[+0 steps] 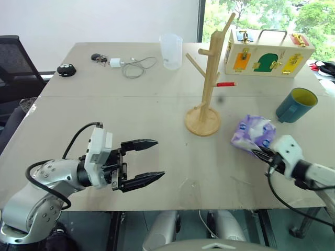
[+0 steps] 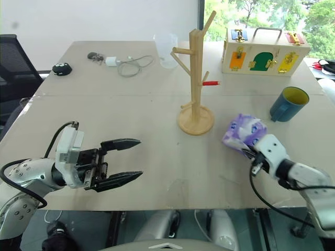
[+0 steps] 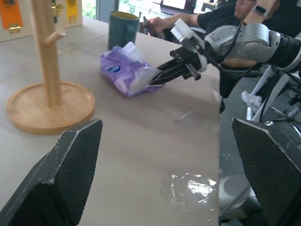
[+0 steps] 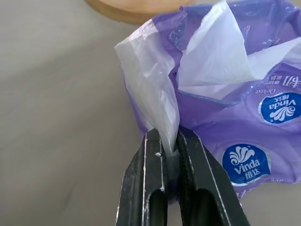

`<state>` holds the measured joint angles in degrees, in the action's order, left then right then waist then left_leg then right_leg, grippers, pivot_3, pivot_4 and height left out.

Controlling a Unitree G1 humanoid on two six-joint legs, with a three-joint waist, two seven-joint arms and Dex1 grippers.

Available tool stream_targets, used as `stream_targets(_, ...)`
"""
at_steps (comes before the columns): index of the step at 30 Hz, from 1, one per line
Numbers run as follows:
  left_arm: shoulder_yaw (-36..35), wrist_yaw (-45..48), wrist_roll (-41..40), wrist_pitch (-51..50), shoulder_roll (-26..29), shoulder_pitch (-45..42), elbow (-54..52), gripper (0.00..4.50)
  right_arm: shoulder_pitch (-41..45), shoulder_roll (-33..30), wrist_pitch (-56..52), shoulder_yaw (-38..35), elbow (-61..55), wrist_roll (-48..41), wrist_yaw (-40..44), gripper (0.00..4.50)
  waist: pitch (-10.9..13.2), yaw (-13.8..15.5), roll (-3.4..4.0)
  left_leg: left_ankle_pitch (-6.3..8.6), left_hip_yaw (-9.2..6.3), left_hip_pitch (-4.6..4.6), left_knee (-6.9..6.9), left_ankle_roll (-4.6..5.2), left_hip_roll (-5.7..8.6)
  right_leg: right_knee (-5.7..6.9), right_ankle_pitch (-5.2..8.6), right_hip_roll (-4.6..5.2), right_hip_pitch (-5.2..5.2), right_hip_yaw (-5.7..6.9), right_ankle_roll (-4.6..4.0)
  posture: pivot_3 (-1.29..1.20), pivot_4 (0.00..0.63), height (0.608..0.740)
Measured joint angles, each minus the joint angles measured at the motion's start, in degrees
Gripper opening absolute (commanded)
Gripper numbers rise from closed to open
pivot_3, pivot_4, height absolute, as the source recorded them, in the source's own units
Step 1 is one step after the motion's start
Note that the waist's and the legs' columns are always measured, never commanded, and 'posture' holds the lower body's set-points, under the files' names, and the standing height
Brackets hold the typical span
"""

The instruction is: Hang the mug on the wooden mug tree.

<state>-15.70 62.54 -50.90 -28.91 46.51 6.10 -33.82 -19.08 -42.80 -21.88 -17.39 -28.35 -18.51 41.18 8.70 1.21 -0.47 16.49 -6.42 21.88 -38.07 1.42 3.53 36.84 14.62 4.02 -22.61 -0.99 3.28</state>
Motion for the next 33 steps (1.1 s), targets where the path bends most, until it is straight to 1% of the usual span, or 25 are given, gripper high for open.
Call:
stream_targets(3, 2.4, 0.4, 0.0, -0.1, -0.7, -2.9, 1.4, 4.5, -8.8, 0.8, 1.3, -11.7, -0.7, -0.1, 1.2, 0.03, 0.0, -0.3, 0.01, 0.0, 0.07, -0.11, -0.01, 0.0, 0.01, 0.06, 0.0, -0.01, 0.08, -0.07, 0.01, 0.0, 0.15, 0.74)
stream_targets(6, 4.6, 1.0, 0.2, -0.1, -1.5, -5.1, 3.0, 4.5, -10.5, 1.0, 3.1, -19.1, 2.7, 1.1, 0.6, 0.03, 0.0, -1.1, 0.0, 0.12, 0.36, -0.29, -0.01, 0.23, -0.08, 0.13, -0.01, -0.16, 0.11, -0.13, 0.01, 0.0, 0.15, 0.74)
stream_targets(9, 6.7, 1.4, 0.3, -0.1, -2.5, -6.7, 3.8, 4.5, -6.9, 0.5, 4.5, -19.7, 8.8, 3.8, -1.7, 0.03, 0.0, -1.9, -0.01, 0.11, 0.46, -0.33, -0.04, 0.22, -0.11, 0.17, -0.01, -0.2, 0.12, -0.23, 0.01, 0.0, 0.15, 0.74)
stream_targets(11, 7.8, 1.4, 0.3, -0.1, -3.3, -8.4, 4.2, 4.5, -2.5, 0.3, 4.6, -17.6, 12.5, 5.2, -2.9, 0.03, 0.0, -2.2, -0.03, 0.07, 0.59, -0.39, -0.08, 0.15, -0.13, 0.25, -0.02, -0.24, 0.12, -0.34, 0.01, 0.0, 0.15, 0.74)
stream_targets(12, 8.3, 1.5, 0.3, -0.1, -3.4, -9.1, 4.2, 4.5, 0.7, -0.1, 4.6, -15.4, 15.5, 5.8, -3.0, 0.03, 0.0, -2.3, -0.04, 0.05, 0.63, -0.44, -0.08, 0.13, -0.14, 0.27, -0.02, -0.25, 0.14, -0.38, 0.01, 0.0, 0.15, 0.74)
stream_targets(13, 9.0, 1.5, 0.3, -0.2, -3.6, -9.7, 4.1, 4.5, 3.7, -0.2, 4.6, -13.1, 19.2, 6.4, -3.1, 0.55, 0.0, -2.1, -0.01, -0.01, 0.63, -0.43, -0.08, 0.02, -0.14, 0.27, -0.01, -0.24, 0.14, -0.37, 0.01, 0.0, 0.15, 0.74)
stream_targets(14, 9.2, 1.5, 0.3, -0.2, -3.7, -9.8, 4.1, 4.5, 4.6, -0.2, 4.6, -12.5, 20.3, 6.7, -3.1, 0.7, 0.0, -2.0, 0.01, -0.01, 0.64, -0.43, -0.08, 0.02, -0.15, 0.3, -0.01, -0.24, 0.13, -0.38, 0.01, 0.0, 0.15, 0.74)
stream_targets(15, 9.5, 1.5, 0.2, -0.3, -4.1, -9.9, 4.1, 4.5, 6.4, -0.9, 5.1, -10.8, 23.5, 7.3, -2.7, 1.01, 0.0, -1.9, 0.03, -0.01, 0.64, -0.43, -0.08, 0.02, -0.15, 0.31, -0.01, -0.23, 0.13, -0.38, 0.01, 0.0, 0.15, 0.74)
stream_targets(17, 9.6, 1.5, 0.1, -0.4, -4.3, -9.9, 4.1, 4.5, 6.8, -1.8, 5.1, -10.3, 24.5, 7.7, -2.3, 1.9, 0.0, -1.5, 0.09, 0.0, 0.53, -0.24, -0.07, 0.03, -0.12, 0.31, -0.01, -0.2, -0.03, -0.39, 0.01, 0.0, 0.15, 0.74)
stream_targets(18, 9.5, 1.5, 0.1, -0.5, -4.3, -9.9, 4.1, 4.5, 6.5, -3.1, 4.5, -10.4, 23.8, 7.7, -1.7, 2.34, 0.0, -1.3, 0.13, 0.01, 0.52, -0.16, -0.06, 0.04, -0.11, 0.3, -0.01, -0.17, -0.1, -0.41, 0.02, 0.0, 0.15, 0.74)
stream_targets(19, 9.5, 1.5, 0.1, -0.5, -4.3, -9.9, 4.1, 4.5, 6.1, -3.9, 3.7, -10.8, 22.8, 7.5, -1.2, 2.88, 0.0, -1.3, 0.14, 0.01, 0.51, -0.14, -0.04, 0.05, -0.11, 0.26, -0.01, -0.13, -0.11, -0.42, 0.02, 0.0, 0.15, 0.74)
stream_targets(21, 9.5, 1.4, 0.2, -0.4, -4.3, -9.8, 4.1, 4.5, 4.1, -5.9, 0.0, -13.2, 17.9, 5.6, 0.6, 3.86, 0.0, -1.2, 0.16, 0.03, 0.48, -0.13, 0.01, 0.06, -0.12, 0.2, 0.0, -0.11, -0.1, -0.41, 0.02, 0.0, 0.15, 0.74)
stream_targets(24, 9.5, 0.3, 1.4, 0.0, -5.1, -9.6, 4.0, 4.5, 3.7, -8.5, -12.6, -21.0, 8.4, -5.3, 4.5, 3.86, 0.0, -1.1, 0.16, 0.05, 0.48, -0.15, -0.03, 0.1, -0.12, 0.18, -0.01, -0.1, -0.04, -0.44, 0.03, 0.0, 0.15, 0.74)
stream_targets(25, 9.5, -0.4, 2.0, 0.5, -5.7, -9.4, 4.0, 4.5, 4.3, -9.8, -17.0, -23.0, 5.7, -9.5, 5.8, 3.86, 0.0, -1.2, 0.15, 0.13, 0.48, -0.19, -0.04, 0.25, -0.12, 0.19, -0.01, -0.11, 0.01, -0.44, 0.03, 0.0, 0.15, 0.74)
stream_targets(27, 9.7, -0.9, 3.0, 0.9, -6.3, -9.2, 4.0, 4.5, 7.5, -10.8, -23.1, -24.0, 1.9, -15.4, 5.7, 3.86, 0.0, -1.3, -0.03, 0.16, 0.45, -0.23, -0.08, 0.3, -0.17, 0.19, -0.02, -0.16, 0.06, -0.39, 0.03, 0.0, 0.15, 0.74)
stream_targets(28, 9.8, -1.2, 3.5, 1.0, -6.6, -9.2, 4.1, 4.5, 10.4, -10.5, -25.6, -23.2, 0.8, -17.6, 4.4, 3.86, -0.1, -1.4, -0.08, 0.17, 0.45, -0.22, -0.14, 0.3, -0.2, 0.2, -0.02, -0.19, 0.08, -0.37, 0.02, 0.0, 0.15, 0.74)
stream_targets(29, 10.1, -1.4, 3.8, 1.3, -6.9, -9.3, 4.1, 4.5, 14.4, -9.4, -27.5, -20.2, 0.1, -18.6, 1.7, 3.86, -0.1, -1.5, -0.12, 0.16, 0.45, -0.22, -0.16, 0.3, -0.19, 0.19, -0.02, -0.19, 0.09, -0.37, 0.02, 0.0, 0.15, 0.74)
stream_targets(31, 10.3, -1.6, 4.3, 1.7, -7.5, -9.4, 4.1, 4.5, 19.6, -6.7, -27.9, -14.0, 1.6, -16.6, -2.9, 3.86, -0.1, -1.6, -0.19, 0.1, 0.46, -0.2, -0.2, 0.19, -0.18, 0.2, -0.02, -0.19, 0.08, -0.37, 0.02, 0.0, 0.15, 0.74)
stream_targets(33, 10.3, -1.8, 4.6, 2.0, -7.7, -9.3, 4.1, 4.5, 23.4, -2.8, -26.6, -6.5, 6.0, -12.8, -7.1, 3.86, -0.1, -1.6, -0.19, 0.04, 0.48, -0.17, -0.2, 0.08, -0.13, 0.2, -0.02, -0.15, 0.04, -0.37, 0.02, 0.0, 0.15, 0.74)
